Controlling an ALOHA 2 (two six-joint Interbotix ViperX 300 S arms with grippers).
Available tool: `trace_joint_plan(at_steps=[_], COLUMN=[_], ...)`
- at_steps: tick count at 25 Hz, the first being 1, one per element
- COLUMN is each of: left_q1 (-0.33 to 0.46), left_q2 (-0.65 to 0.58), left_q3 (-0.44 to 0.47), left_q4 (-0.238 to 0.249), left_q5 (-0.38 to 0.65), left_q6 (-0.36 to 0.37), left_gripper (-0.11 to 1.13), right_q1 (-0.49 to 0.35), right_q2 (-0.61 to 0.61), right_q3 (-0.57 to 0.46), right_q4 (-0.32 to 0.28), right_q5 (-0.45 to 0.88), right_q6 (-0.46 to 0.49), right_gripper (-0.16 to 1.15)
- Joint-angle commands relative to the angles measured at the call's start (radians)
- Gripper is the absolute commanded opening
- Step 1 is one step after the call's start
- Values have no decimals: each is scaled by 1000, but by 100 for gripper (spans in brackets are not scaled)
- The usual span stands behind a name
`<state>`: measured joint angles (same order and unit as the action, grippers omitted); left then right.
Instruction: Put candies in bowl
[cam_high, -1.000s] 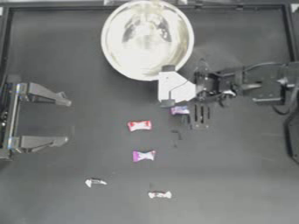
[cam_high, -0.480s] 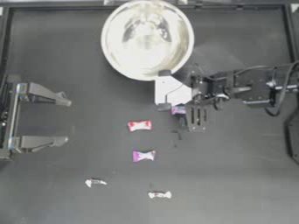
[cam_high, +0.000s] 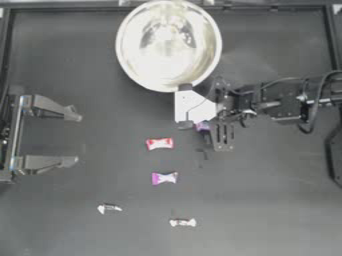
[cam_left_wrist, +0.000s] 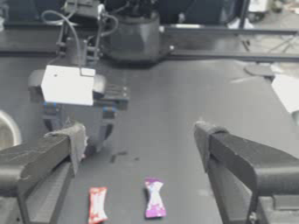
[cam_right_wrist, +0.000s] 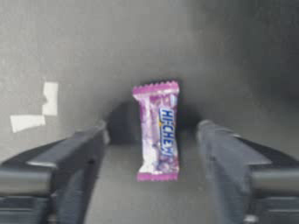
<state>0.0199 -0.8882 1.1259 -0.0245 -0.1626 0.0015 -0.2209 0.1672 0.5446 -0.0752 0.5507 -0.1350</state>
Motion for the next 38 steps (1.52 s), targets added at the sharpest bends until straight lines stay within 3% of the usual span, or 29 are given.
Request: trace_joint_plan(at_steps=[1, 7, 9, 15, 23, 30, 38], left_q1=[2, 2, 2, 2, 2, 8, 15], left_q2=[14, 14, 14, 14, 14, 14, 14], left_q3=[-26, -25, -23, -23, -21, -18, -14], left_q4=[0, -2, -2, -2, 0, -2, -2], left_q5=[-5, -5, -5, -5, -5, -5, -5], left_q6=[-2, -2, -2, -2, -2, 0, 0], left_gripper=[103, 103, 103, 103, 103, 103, 103], right_q1=[2, 2, 2, 2, -5, -86, -250], right_q2=[-11, 3, 3, -35, -212, -293, -204], right_q3=[-18, -23, -26, -28, -32, -60, -135], right_q4=[-2, -15, -20, -3, 6, 5, -2], right_q5=[2, 28, 35, 44, 26, -104, -241], right_q6=[0, 9, 15, 14, 6, 0, -9], right_gripper=[74, 24, 16, 13, 11, 11, 10])
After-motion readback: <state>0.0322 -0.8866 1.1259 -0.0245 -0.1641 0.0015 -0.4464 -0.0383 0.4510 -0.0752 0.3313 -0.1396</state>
